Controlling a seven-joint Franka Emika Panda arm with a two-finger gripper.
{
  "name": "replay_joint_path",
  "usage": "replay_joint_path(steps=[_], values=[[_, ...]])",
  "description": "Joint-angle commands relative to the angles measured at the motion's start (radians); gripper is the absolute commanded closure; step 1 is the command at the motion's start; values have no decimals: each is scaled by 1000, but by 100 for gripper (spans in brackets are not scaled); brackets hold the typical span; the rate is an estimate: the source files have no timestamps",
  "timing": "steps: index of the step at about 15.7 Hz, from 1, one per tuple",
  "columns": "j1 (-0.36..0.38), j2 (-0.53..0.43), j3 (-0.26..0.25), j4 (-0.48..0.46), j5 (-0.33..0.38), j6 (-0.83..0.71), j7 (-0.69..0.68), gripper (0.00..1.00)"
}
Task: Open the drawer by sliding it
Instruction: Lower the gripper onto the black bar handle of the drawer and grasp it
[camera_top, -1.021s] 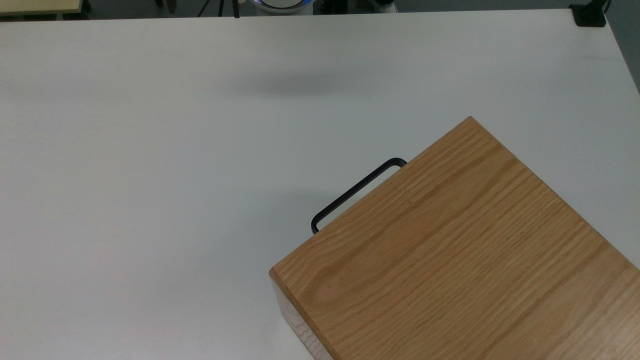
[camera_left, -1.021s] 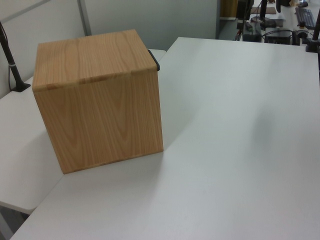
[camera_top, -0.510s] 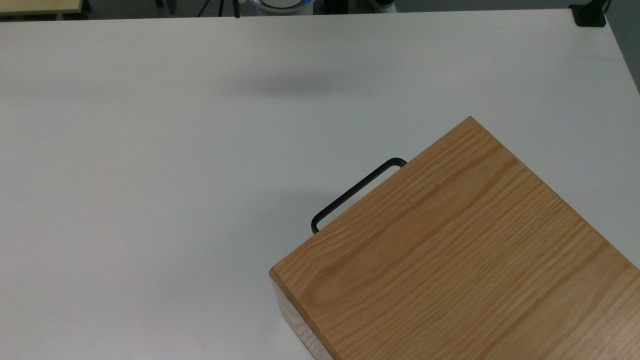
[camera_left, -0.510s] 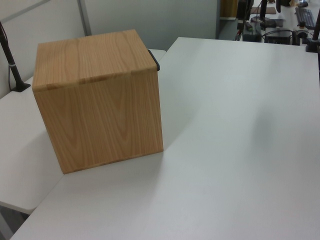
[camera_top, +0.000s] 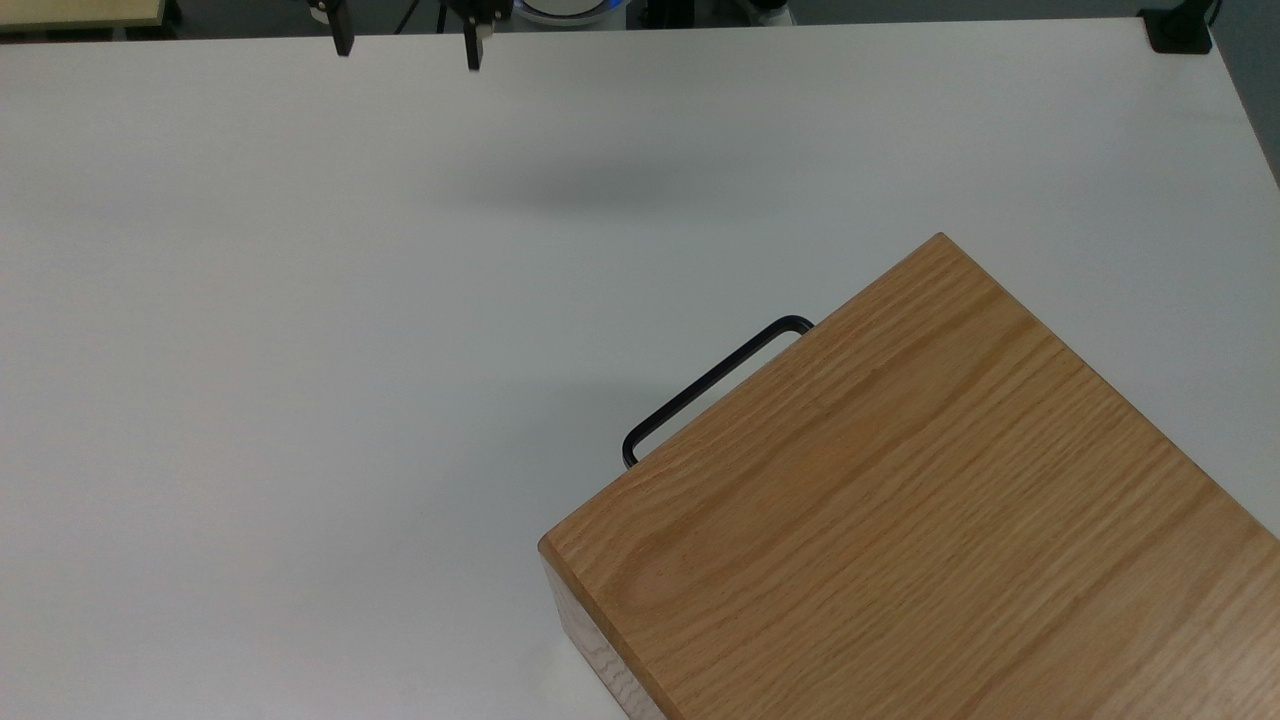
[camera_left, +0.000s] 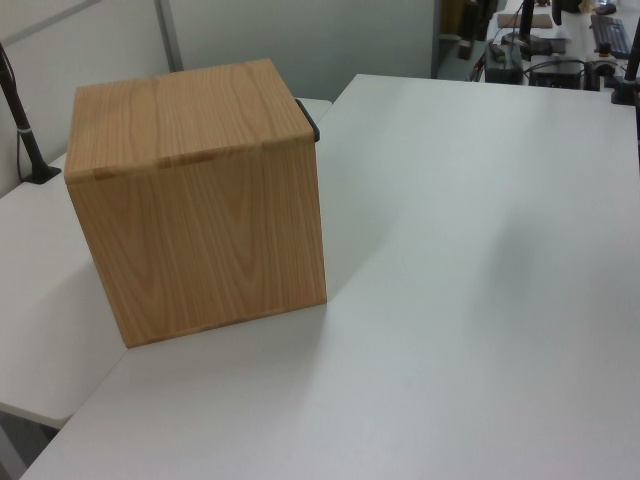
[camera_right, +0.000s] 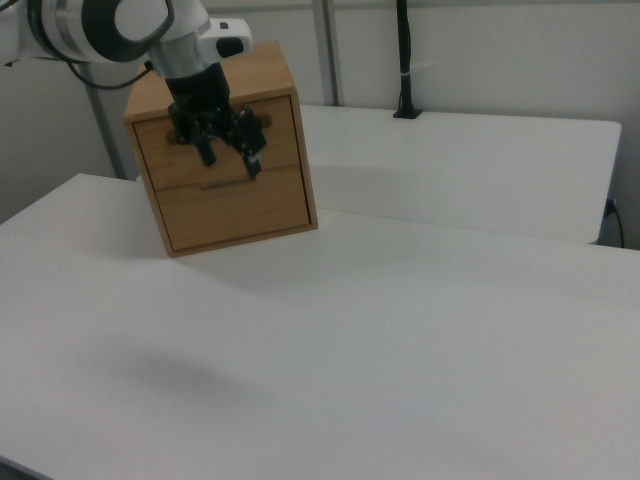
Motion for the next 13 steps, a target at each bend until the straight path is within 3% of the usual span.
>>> replay_joint_path(steps=[1,2,4,7,9,11,13], values=[[53,27,3,-25,29,147,316,0],[72,53,3,-16,82,221,491,0],[86,82,3,-11,155,341,672,0],[102,132,3,4,274,481,839,2],[119,171,3,14,333,527,844,7],[123,211,6,20,368,588,844,23],[119,241,44,27,388,642,846,43]])
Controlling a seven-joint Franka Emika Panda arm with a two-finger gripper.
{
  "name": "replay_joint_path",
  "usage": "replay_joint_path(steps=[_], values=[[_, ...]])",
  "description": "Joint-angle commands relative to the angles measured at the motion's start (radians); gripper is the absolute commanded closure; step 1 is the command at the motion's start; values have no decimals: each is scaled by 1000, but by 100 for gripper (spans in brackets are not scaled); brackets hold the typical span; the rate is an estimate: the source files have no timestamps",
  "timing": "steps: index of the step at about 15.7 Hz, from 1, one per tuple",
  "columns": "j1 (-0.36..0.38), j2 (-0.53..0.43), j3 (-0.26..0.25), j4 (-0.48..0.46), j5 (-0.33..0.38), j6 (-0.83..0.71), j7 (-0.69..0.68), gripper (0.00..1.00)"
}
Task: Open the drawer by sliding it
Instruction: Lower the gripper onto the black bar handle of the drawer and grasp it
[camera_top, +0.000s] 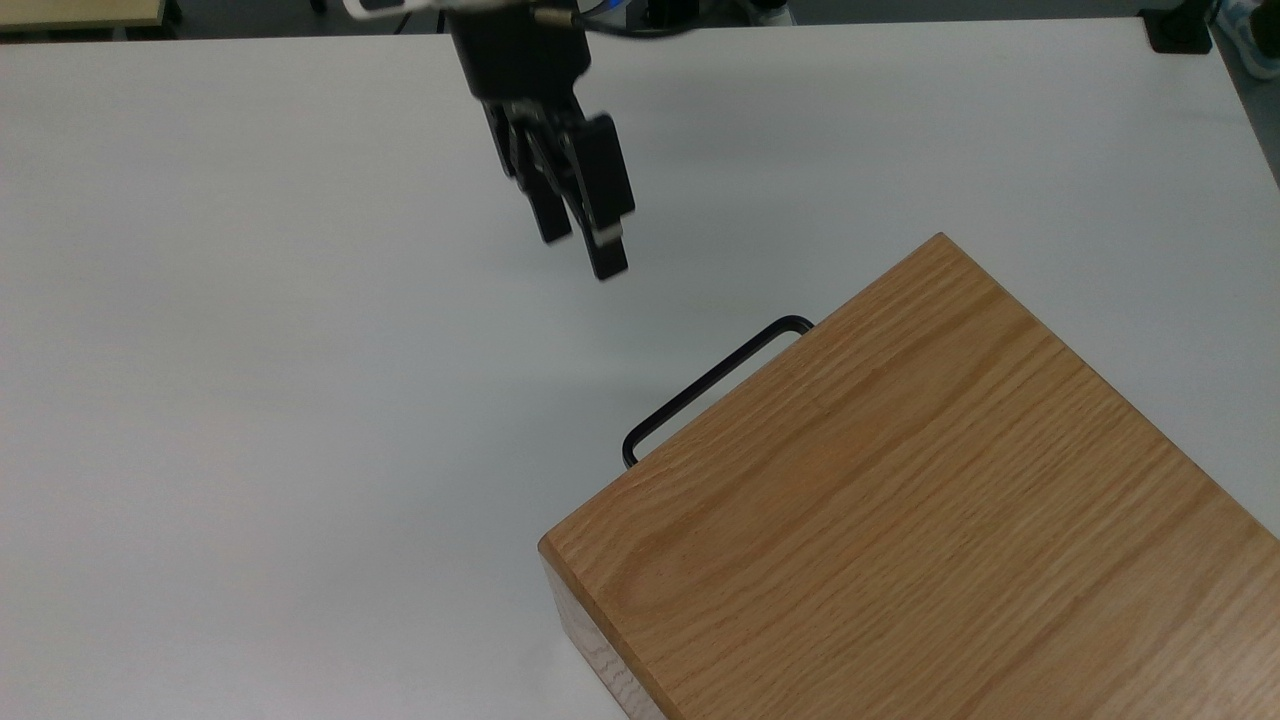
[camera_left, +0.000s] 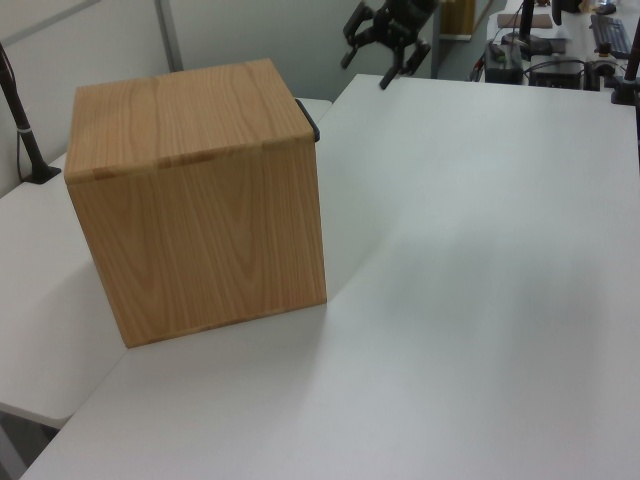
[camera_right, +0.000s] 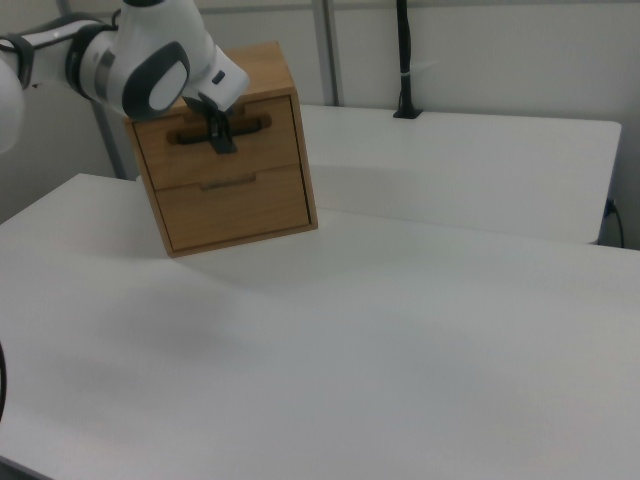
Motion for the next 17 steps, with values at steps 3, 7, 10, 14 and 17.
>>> replay_joint_path(steps=[3,7,10,14,17], values=[[7,99,58,55,38,102,27,45],[7,140,88,81,38,138,33,45],[3,182,104,116,38,145,33,47],[3,200,105,135,43,147,33,49],[7,211,107,135,41,149,30,61]])
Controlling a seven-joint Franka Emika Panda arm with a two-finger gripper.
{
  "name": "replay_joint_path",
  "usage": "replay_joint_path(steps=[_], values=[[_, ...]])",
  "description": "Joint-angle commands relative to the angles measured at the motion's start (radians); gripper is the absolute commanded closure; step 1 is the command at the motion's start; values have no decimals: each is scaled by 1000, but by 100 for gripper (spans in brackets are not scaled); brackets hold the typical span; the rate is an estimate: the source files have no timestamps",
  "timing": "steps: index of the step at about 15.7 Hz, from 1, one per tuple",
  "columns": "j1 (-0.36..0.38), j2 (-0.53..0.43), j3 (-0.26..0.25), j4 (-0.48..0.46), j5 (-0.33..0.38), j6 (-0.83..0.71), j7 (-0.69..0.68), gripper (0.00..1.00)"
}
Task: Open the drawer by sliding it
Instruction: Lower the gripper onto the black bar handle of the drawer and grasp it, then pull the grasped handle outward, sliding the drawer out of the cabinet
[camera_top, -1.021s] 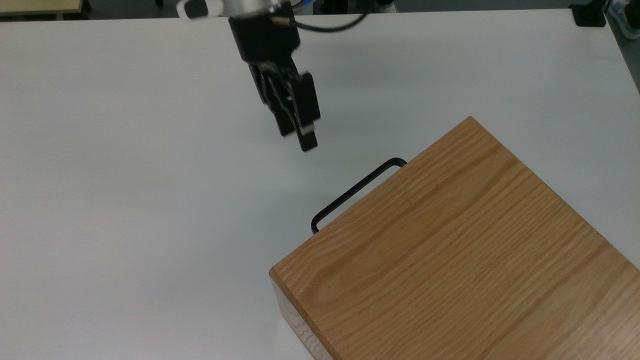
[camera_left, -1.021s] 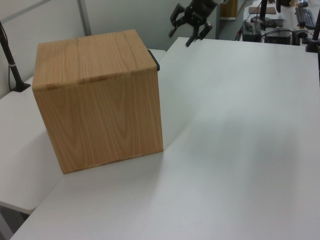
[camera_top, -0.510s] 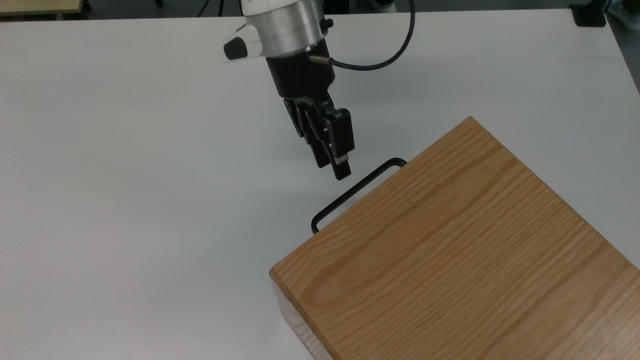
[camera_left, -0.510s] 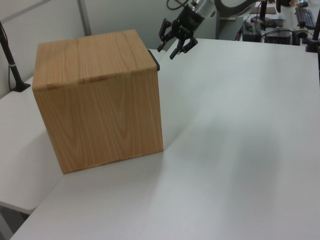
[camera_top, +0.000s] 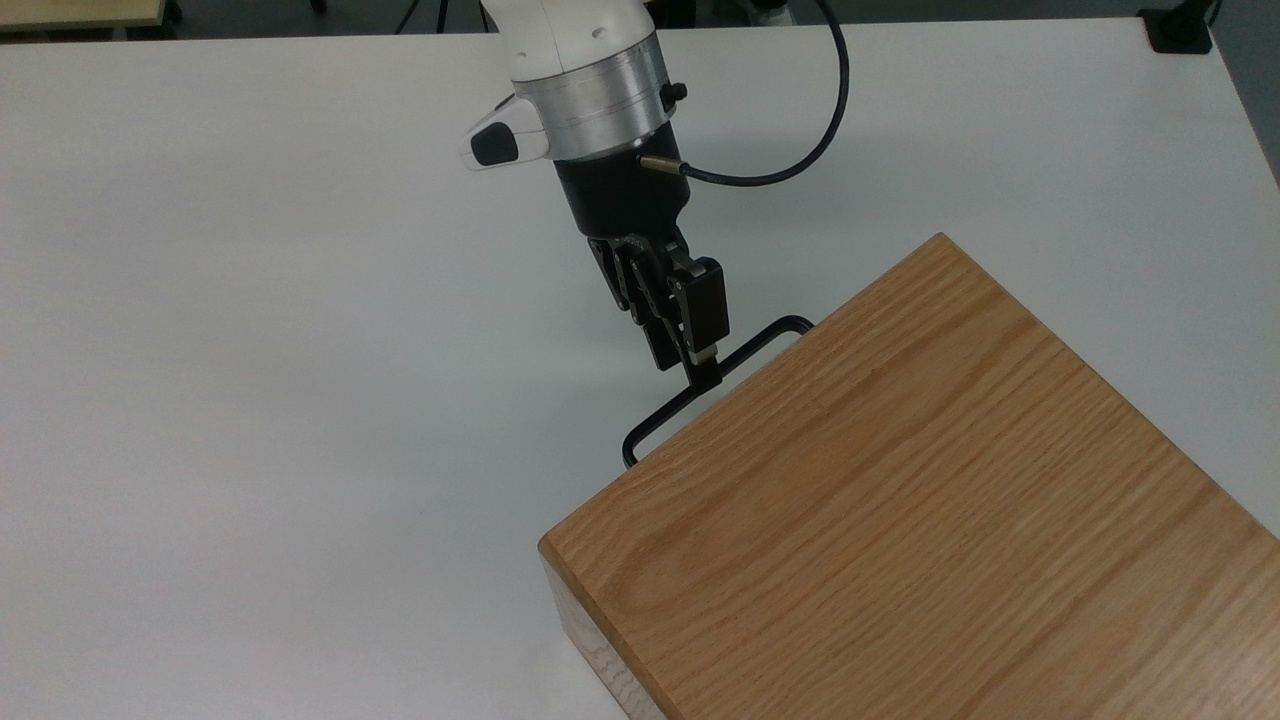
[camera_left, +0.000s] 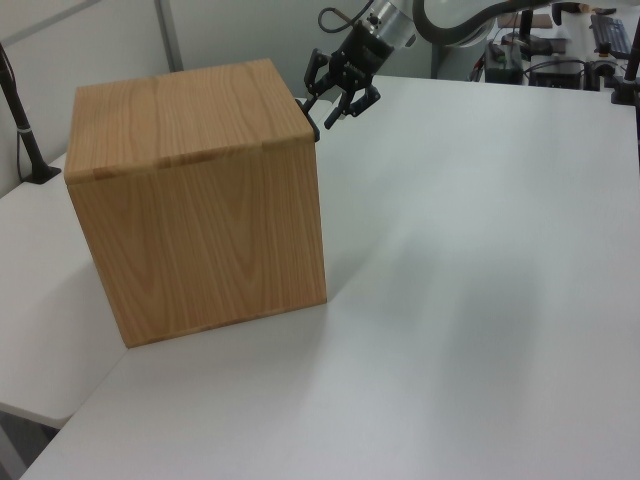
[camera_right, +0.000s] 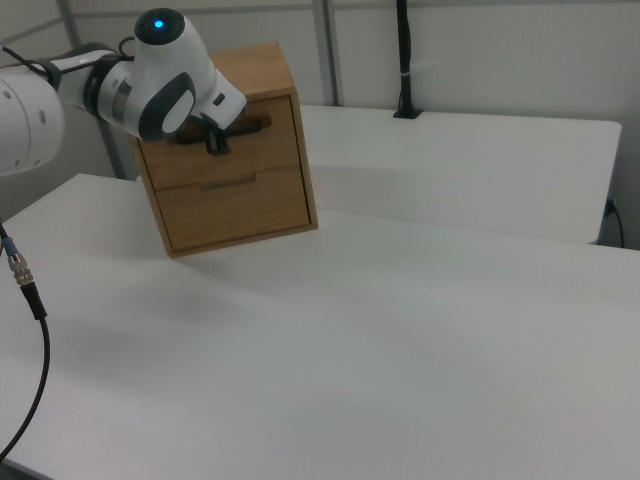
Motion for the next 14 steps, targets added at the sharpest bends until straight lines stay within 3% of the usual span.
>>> replay_joint_path(steps=[1,3,8,11,14], values=[[6,26,7,17,18,20,8,64],[6,29,9,23,17,20,5,72],[7,39,10,23,6,21,-1,78],[7,39,12,22,-18,20,-1,89],[3,29,12,14,-21,18,-21,91]])
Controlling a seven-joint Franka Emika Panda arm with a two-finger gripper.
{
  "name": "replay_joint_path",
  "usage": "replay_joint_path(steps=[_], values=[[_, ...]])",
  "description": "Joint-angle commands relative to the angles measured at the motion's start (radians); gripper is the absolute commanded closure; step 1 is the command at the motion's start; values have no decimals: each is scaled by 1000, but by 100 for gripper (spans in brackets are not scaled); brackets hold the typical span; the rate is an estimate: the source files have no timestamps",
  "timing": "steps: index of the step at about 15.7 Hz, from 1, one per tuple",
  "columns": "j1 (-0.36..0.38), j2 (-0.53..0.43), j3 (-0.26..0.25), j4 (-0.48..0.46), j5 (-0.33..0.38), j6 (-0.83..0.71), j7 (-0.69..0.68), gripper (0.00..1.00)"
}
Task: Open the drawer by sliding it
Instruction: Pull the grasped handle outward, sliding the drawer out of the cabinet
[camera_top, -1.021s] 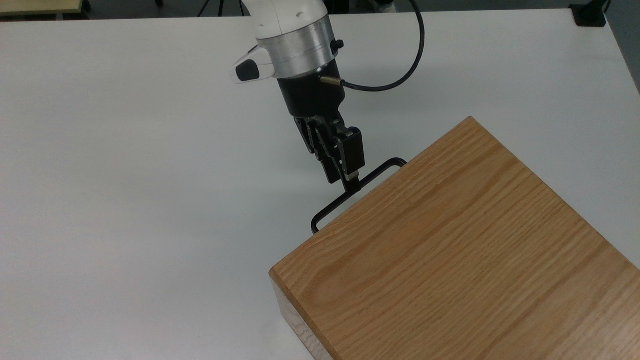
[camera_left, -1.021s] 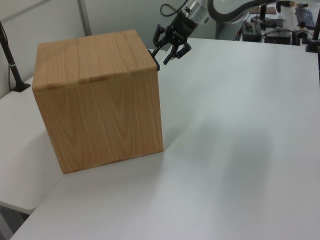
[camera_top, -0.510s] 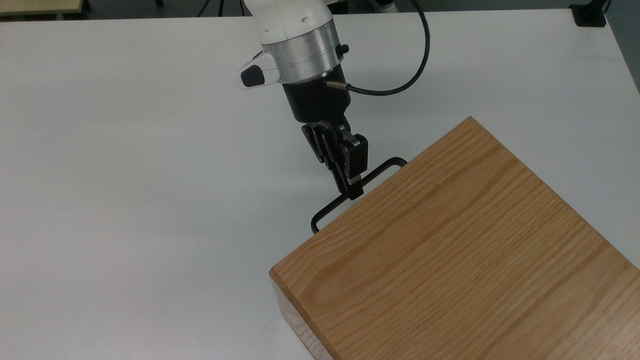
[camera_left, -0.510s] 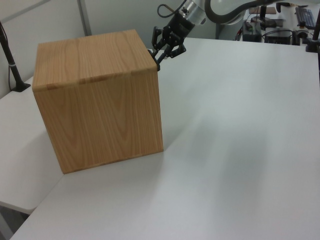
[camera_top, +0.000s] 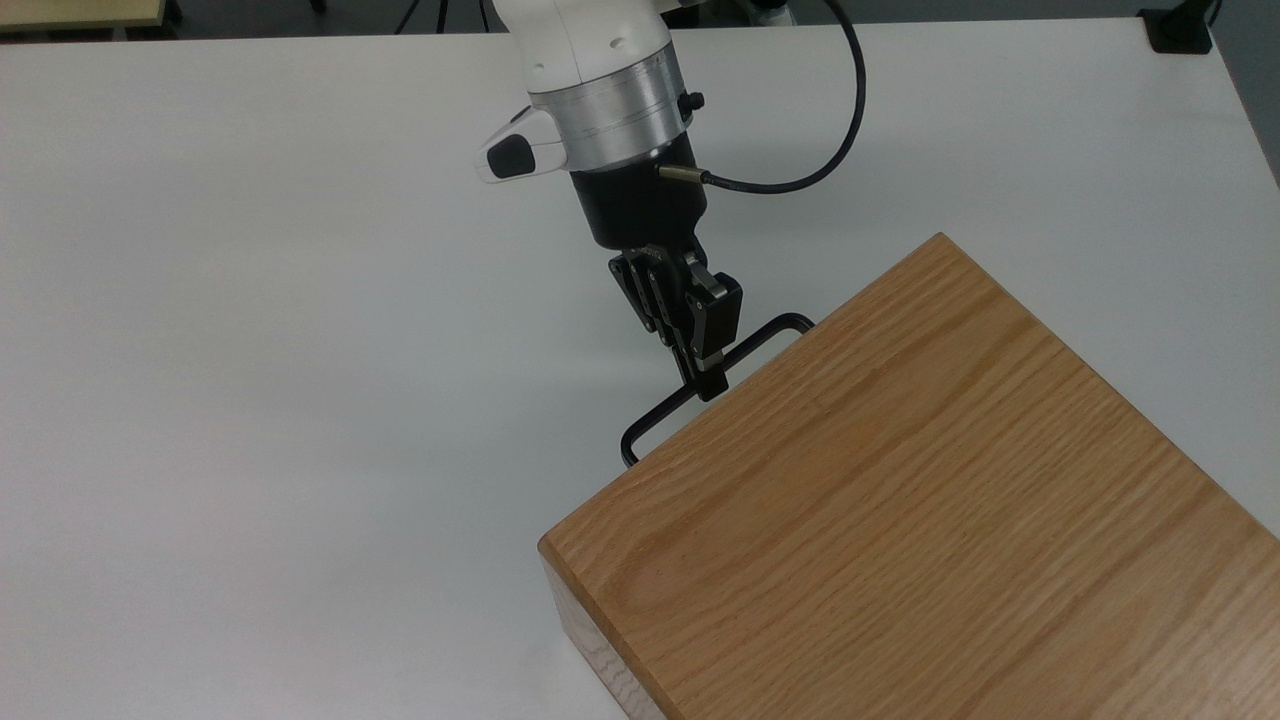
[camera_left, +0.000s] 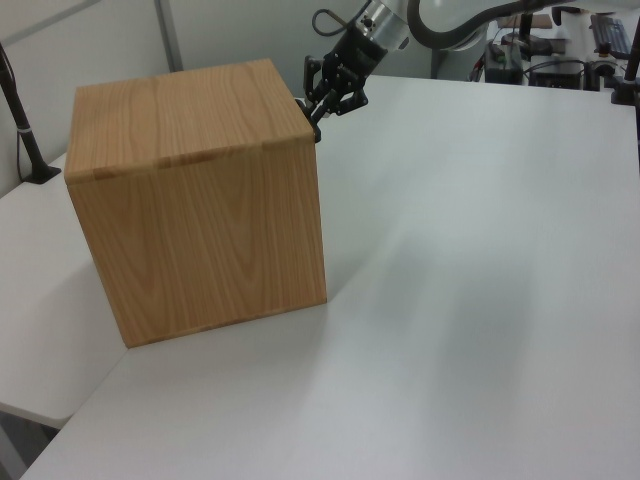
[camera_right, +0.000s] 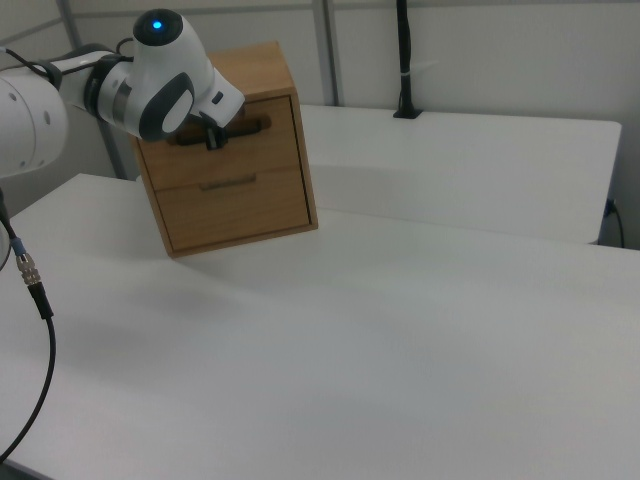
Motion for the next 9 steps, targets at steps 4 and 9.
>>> replay_joint_path(steps=[4,9], values=[[-17,-36,-3,-48,-16,-6,-46,91],[-58,-79,-3,-76,-16,-78,-92,91]])
